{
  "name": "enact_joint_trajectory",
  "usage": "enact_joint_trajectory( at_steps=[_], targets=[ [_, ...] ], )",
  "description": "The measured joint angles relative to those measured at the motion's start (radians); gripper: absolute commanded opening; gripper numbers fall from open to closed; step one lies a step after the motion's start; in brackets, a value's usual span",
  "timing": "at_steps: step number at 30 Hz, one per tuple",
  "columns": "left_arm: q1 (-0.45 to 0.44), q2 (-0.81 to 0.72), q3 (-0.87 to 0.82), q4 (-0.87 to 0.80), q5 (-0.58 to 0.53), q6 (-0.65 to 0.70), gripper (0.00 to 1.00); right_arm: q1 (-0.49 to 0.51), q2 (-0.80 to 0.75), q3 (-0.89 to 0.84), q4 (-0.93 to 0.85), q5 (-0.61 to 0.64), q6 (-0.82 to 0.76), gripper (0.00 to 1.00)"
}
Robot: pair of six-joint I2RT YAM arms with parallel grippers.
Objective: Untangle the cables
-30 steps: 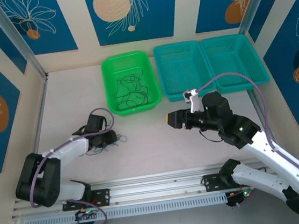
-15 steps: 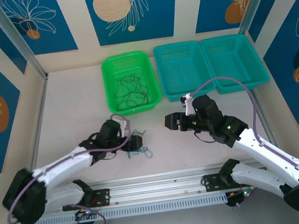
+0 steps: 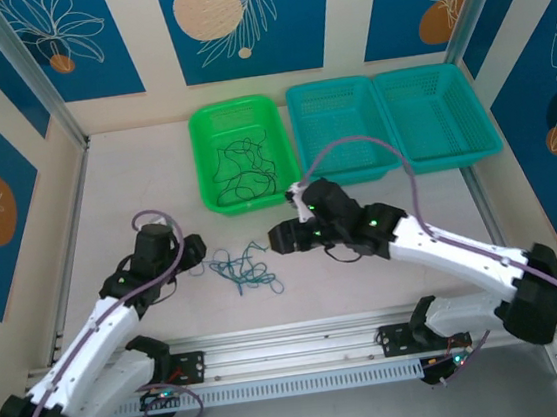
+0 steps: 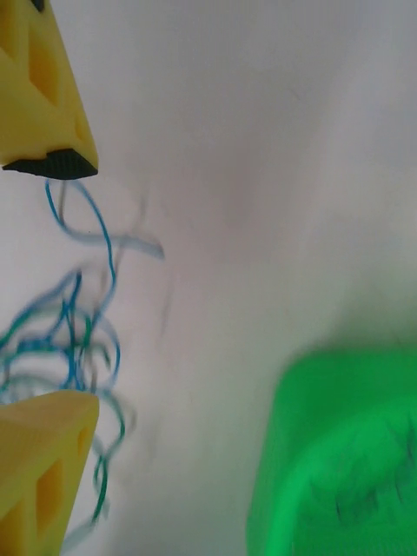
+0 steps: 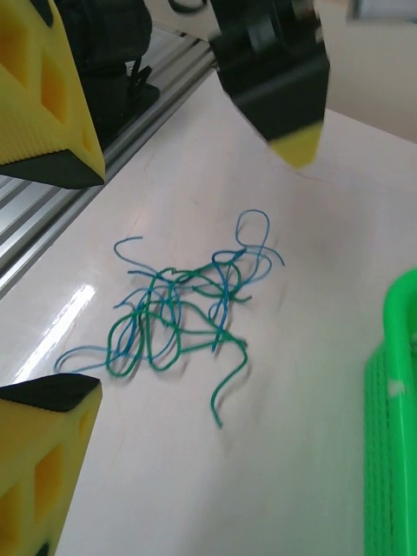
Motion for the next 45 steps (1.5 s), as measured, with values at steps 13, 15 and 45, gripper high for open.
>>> enact_joint_trajectory(
  at_steps=[13, 15, 45],
  targets=[
    [0.068, 0.303, -0.08, 0.188, 0.149, -0.02, 0.35, 0.044, 0.117, 0.095, -0.008, -0.032, -0.036, 0.61],
    [0.068, 0.316, -0.084, 0.201, 0.152, -0.02, 0.2, 0.044, 0.117, 0.095, -0.008, -0.035, -0.036, 0.61],
    [0.063, -0.079, 0.262, -0.12, 0.28, 0.1, 0.0, 0.145, 0.621, 0.164, 0.12, 0.1, 0.149, 0.49]
  ],
)
